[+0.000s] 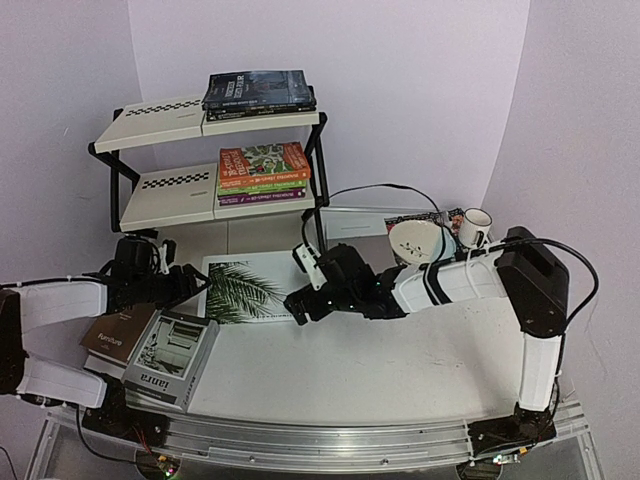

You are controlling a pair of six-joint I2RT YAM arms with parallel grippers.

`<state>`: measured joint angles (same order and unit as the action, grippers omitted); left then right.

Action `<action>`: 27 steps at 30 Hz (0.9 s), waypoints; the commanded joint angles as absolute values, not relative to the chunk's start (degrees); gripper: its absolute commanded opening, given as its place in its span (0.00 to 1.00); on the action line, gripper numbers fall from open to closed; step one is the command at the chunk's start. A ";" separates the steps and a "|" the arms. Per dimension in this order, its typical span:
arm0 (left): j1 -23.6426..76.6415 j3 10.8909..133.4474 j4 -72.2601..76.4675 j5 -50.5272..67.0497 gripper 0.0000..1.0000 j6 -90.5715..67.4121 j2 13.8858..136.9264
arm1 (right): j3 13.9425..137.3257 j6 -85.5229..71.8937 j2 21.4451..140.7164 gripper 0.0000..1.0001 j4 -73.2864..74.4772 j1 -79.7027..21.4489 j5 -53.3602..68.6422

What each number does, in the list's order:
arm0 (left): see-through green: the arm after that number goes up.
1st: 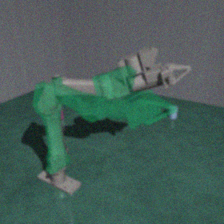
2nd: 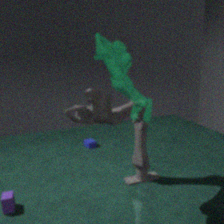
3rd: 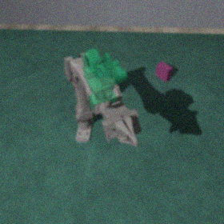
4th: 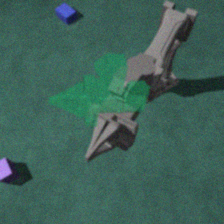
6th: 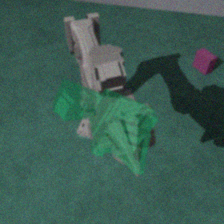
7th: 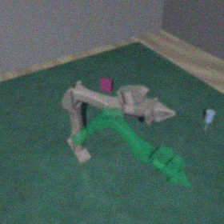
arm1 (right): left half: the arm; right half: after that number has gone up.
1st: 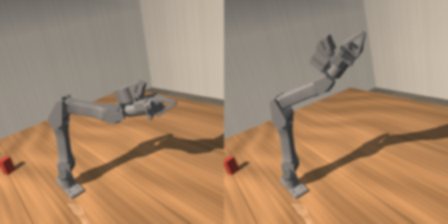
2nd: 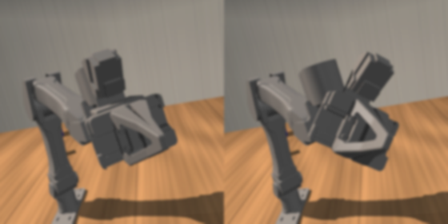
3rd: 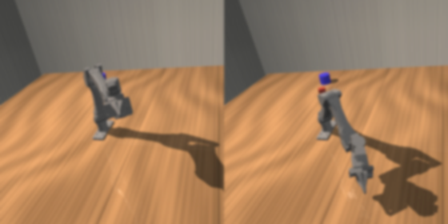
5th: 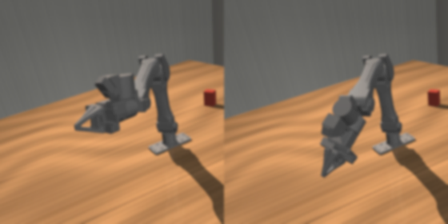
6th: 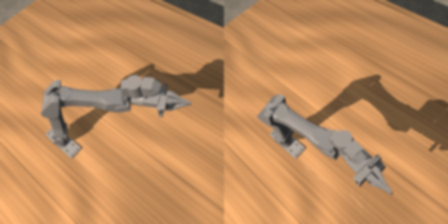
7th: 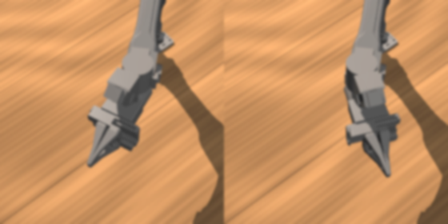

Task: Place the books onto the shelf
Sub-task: Adjust the book on the shelf.

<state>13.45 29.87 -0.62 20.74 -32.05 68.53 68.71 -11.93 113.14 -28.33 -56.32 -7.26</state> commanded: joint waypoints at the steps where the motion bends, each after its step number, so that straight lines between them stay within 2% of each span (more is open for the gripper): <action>1: 13.36 30.76 0.06 22.43 0.70 -29.93 70.83 | 68.22 -1.29 113.96 0.98 -25.40 -57.56 -8.19; 4: 13.36 30.58 2.27 22.51 0.66 -29.96 72.50 | 68.63 2.15 115.10 0.98 -24.66 -57.85 -9.34; 17: 13.32 29.07 8.47 24.56 0.60 -30.99 78.30 | 75.48 1.60 122.71 0.97 -23.79 -58.02 -17.24; 21: 13.36 30.14 9.20 25.00 0.51 -31.28 81.05 | 77.41 -0.52 124.52 0.89 -24.80 -58.06 -18.47; 27: 13.34 32.81 9.23 23.05 0.41 -31.92 82.34 | 78.55 -4.32 124.91 0.70 -27.32 -58.02 -22.06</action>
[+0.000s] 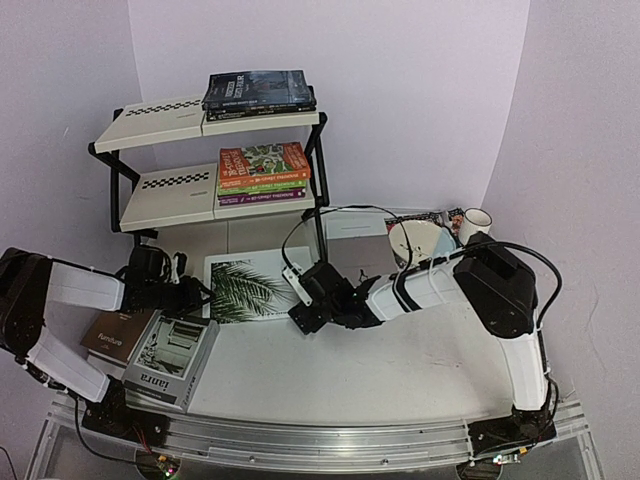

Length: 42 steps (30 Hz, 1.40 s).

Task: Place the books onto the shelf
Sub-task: Adjust the book on the shelf.

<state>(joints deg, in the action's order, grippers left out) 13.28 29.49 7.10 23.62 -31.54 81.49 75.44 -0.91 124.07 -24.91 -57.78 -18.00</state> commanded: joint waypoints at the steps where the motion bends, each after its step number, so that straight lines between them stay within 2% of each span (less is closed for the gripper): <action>1: 13.30 33.41 9.23 22.77 0.40 -31.96 82.35 | 78.72 -4.93 124.77 0.65 -27.47 -58.03 -23.20; 4: 13.33 35.36 9.22 22.84 0.39 -32.15 83.21 | 79.26 -5.90 124.61 0.61 -27.86 -58.05 -24.48; 22: 11.69 49.80 9.27 18.55 0.38 -29.72 94.92 | 92.27 -7.33 131.10 0.59 -28.17 -54.62 -27.61; 27: 11.51 52.35 9.23 17.88 0.42 -29.97 96.76 | 96.61 -8.54 134.13 0.63 -28.14 -53.06 -27.23; 29: 11.48 52.47 9.23 17.90 0.46 -30.20 96.88 | 97.62 -9.46 134.99 0.65 -28.06 -52.43 -26.97; 32: 11.50 51.54 9.23 17.51 0.56 -30.40 95.95 | 97.78 -9.78 135.02 0.80 -28.18 -52.21 -27.42; 38: 11.47 48.00 9.02 16.40 0.72 -29.36 89.89 | 92.99 -11.31 131.62 0.87 -30.55 -52.23 -25.88; 40: 11.51 46.67 8.74 16.49 0.73 -28.97 87.31 | 90.78 -11.87 130.02 0.87 -31.27 -52.34 -24.81; 42: 11.50 44.97 8.31 17.39 0.68 -28.63 85.16 | 88.70 -12.45 128.44 0.87 -31.40 -52.45 -23.91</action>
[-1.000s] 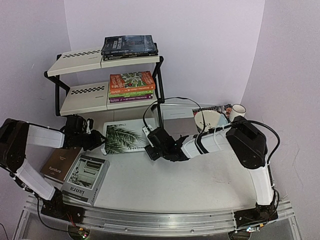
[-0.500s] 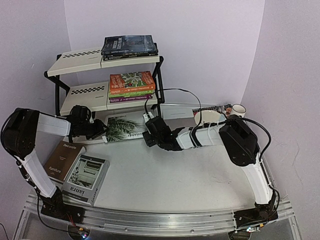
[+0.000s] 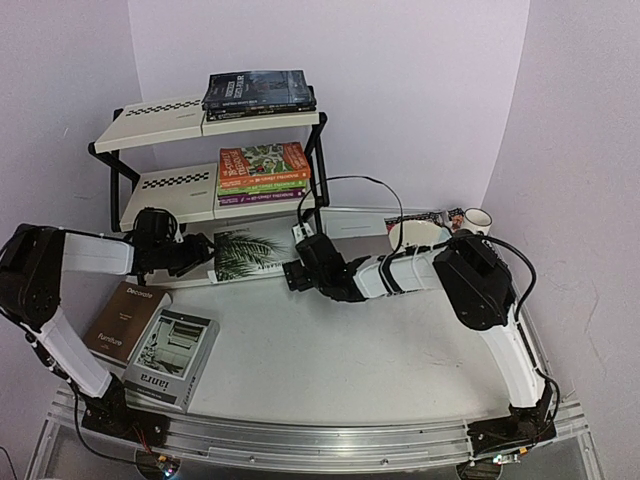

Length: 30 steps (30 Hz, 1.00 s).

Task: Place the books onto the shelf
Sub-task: Adjust the book on the shelf.

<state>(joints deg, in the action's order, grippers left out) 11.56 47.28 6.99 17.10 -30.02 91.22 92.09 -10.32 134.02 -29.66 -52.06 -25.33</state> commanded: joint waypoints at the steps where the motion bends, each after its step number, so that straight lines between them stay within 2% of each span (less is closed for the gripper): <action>1: 11.49 44.16 8.03 18.17 0.63 -28.57 84.36 | 87.74 -12.85 127.74 0.86 -31.48 -52.48 -23.34; 5: 11.51 40.52 7.82 21.32 0.45 -28.70 82.24 | 83.11 -14.33 124.78 0.82 -32.60 -52.49 -21.91; 11: 11.48 38.24 8.11 21.68 0.30 -26.72 81.81 | 79.19 -14.71 121.48 0.81 -33.04 -52.50 -20.46; 14: 11.52 37.55 8.63 22.58 0.18 -26.86 82.15 | 78.40 -15.23 120.42 0.78 -33.11 -52.51 -19.33; 20: 11.50 37.30 10.35 23.06 0.02 -27.29 85.36 | 77.18 -16.32 119.68 0.69 -34.32 -52.48 -17.76; 30: 11.51 39.06 14.41 23.79 0.00 -28.92 90.20 | 73.13 -16.19 115.86 0.70 -35.96 -52.51 -19.62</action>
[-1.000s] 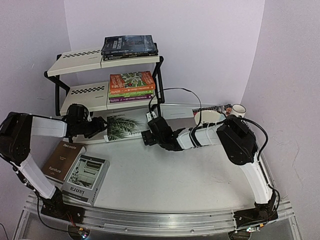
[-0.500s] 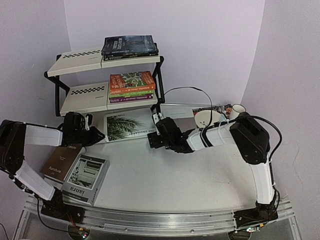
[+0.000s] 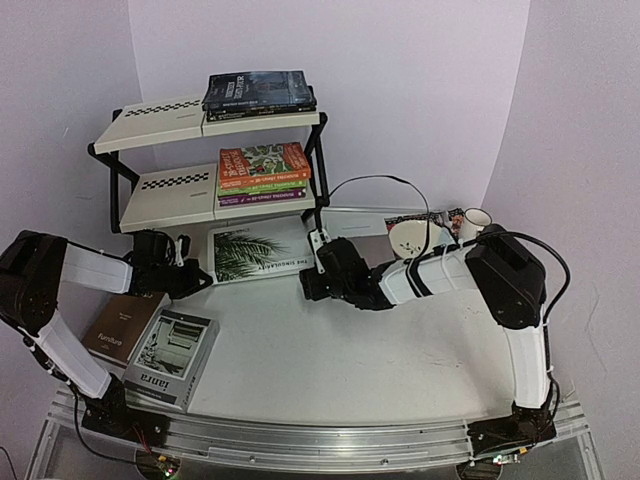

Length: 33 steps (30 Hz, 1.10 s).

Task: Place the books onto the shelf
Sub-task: Adjust the book on the shelf.

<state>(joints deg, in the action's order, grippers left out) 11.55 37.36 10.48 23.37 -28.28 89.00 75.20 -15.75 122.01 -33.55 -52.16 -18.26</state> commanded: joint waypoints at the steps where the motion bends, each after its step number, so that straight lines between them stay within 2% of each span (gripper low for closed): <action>1: 11.51 39.18 14.73 23.45 0.00 -29.12 90.49 | 72.42 -16.10 115.22 0.70 -36.13 -52.52 -19.84; 24: 11.51 38.42 25.31 19.81 0.00 -33.23 95.08 | 62.03 -15.03 104.21 0.71 -37.70 -52.48 -22.73; 33: 11.50 31.49 22.79 23.84 0.05 -34.50 82.92 | 61.42 -20.87 101.52 0.75 -31.25 -52.53 -15.80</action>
